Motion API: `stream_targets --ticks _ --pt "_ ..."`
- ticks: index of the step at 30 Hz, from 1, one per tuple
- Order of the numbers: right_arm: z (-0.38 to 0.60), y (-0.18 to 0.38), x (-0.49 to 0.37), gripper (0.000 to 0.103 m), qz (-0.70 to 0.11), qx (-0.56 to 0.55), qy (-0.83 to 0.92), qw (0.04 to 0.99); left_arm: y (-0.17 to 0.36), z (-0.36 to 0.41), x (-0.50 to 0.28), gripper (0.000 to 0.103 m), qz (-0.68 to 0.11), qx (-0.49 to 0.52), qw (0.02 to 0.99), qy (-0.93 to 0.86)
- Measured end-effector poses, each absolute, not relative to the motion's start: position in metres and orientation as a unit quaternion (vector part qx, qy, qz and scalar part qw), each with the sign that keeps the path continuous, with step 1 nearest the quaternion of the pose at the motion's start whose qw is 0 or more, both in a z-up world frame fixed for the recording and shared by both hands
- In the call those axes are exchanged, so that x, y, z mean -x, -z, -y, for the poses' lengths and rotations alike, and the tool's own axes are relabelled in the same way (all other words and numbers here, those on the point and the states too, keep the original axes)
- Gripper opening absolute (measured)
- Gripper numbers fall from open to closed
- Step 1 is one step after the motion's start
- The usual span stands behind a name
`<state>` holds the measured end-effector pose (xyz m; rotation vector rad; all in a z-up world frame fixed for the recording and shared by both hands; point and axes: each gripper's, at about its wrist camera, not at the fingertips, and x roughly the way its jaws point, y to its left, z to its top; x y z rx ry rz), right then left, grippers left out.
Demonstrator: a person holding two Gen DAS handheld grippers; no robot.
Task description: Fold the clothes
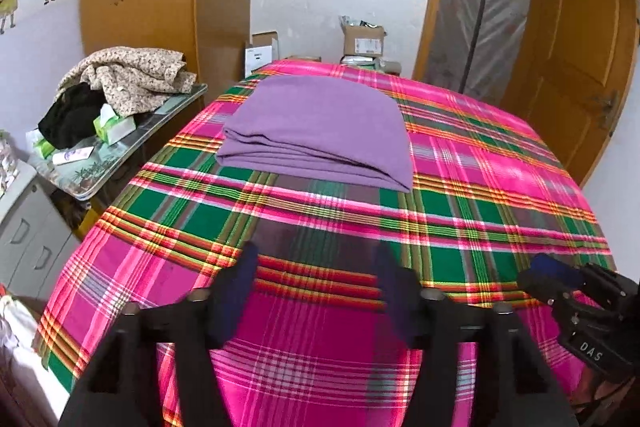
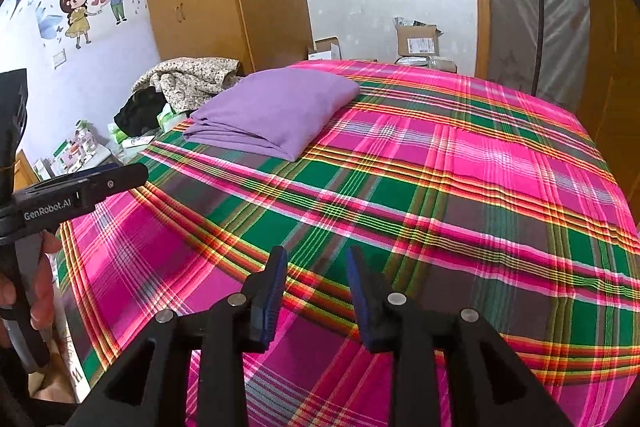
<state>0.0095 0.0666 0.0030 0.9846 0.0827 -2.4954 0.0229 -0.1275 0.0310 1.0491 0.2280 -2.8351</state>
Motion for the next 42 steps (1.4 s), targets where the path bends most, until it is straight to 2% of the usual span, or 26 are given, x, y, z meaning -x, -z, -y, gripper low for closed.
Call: stream_targets --ticks 17,30,42 --pt "-0.065 0.001 -0.006 0.032 -0.034 -0.37 0.903 0.217 -0.032 0.134 -0.028 0.064 -0.082 -0.338 0.065 0.935" --pt "-0.065 0.002 -0.004 0.032 -0.041 -0.372 0.903 0.213 -0.034 0.123 -0.031 0.064 -0.059 -0.34 0.078 0.935" --pt "-0.065 0.003 -0.003 0.032 -0.039 -0.378 0.9 0.214 -0.034 0.129 -0.033 0.064 -0.083 -0.336 0.075 0.935"
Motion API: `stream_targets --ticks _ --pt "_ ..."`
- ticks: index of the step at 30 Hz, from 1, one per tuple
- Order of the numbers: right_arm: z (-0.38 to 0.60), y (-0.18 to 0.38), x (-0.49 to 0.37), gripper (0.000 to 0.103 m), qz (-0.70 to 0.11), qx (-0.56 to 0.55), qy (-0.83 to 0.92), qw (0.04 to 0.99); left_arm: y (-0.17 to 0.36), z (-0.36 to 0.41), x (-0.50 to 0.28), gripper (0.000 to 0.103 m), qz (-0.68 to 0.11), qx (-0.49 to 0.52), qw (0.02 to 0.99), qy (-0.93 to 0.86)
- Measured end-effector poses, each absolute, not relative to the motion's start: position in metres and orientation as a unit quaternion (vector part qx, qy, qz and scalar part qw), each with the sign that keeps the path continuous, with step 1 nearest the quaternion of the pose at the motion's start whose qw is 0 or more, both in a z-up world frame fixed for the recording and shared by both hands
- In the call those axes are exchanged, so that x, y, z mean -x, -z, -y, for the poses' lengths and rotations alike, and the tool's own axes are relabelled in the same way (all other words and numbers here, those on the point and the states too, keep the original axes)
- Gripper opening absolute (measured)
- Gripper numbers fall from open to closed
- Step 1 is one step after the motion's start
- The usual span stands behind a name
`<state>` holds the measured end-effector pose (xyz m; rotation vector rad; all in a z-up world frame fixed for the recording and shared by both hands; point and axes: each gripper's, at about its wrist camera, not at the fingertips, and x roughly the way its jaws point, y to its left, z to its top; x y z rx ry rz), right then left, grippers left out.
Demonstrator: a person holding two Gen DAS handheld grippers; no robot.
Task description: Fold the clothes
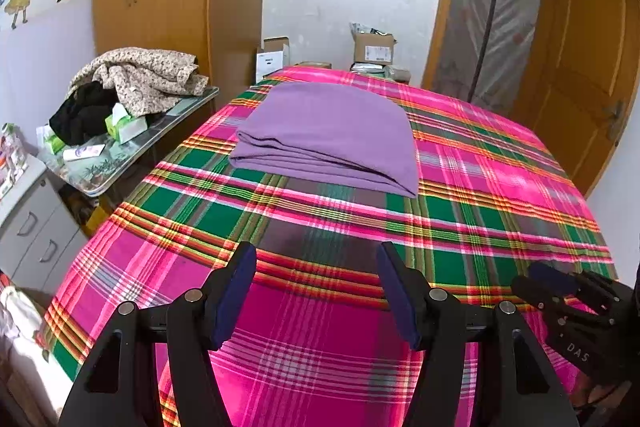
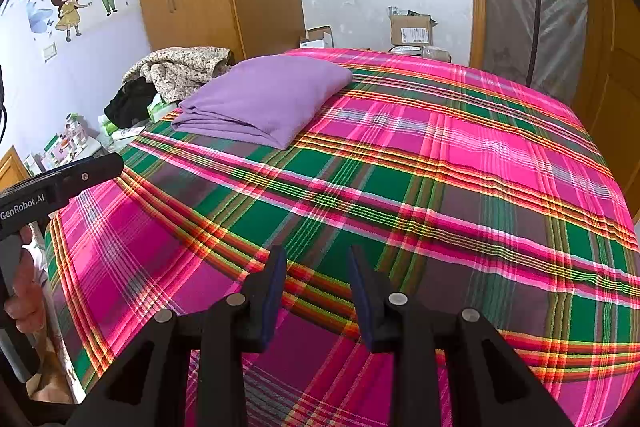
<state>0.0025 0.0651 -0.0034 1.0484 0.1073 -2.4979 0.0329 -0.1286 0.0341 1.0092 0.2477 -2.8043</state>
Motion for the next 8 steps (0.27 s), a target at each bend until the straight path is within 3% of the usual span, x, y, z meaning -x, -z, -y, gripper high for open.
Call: stream_targets --ticks 8 --pt "-0.0655 0.0035 -0.0018 0.032 -0.037 -0.38 0.899 0.213 -0.0352 0.1291 -0.0333 0.064 -0.08 -0.328 0.08 0.938"
